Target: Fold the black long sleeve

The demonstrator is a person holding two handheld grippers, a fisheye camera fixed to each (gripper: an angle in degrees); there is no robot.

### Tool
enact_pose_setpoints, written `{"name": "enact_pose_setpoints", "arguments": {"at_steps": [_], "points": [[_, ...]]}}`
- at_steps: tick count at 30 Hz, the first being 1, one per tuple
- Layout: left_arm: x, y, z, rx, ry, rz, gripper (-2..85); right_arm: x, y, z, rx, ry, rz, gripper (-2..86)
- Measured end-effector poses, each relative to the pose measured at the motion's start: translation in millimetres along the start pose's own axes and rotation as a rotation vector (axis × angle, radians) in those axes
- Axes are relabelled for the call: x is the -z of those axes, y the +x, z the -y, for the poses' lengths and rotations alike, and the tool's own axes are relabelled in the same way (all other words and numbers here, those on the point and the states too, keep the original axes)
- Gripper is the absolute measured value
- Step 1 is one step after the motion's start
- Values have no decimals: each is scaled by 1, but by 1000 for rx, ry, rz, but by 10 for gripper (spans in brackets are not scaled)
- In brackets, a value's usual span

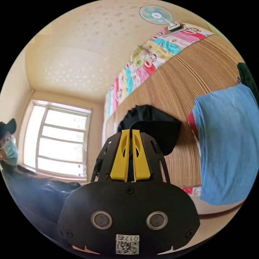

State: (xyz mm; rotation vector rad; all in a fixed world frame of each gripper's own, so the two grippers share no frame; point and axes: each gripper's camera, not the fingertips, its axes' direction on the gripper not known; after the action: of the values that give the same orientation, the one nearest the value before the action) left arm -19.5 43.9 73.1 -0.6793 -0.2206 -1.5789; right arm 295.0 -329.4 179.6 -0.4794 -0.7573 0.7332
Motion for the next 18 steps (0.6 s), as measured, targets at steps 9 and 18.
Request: {"name": "enact_pose_setpoints", "arguments": {"at_steps": [9,18], "points": [[5,-31,24,-44,-137,8,21,47,-37,31,228,223,360,17],[230,-124,-50,-48,432,-302,6,-257,-88,81,461,-349,665,24]]}}
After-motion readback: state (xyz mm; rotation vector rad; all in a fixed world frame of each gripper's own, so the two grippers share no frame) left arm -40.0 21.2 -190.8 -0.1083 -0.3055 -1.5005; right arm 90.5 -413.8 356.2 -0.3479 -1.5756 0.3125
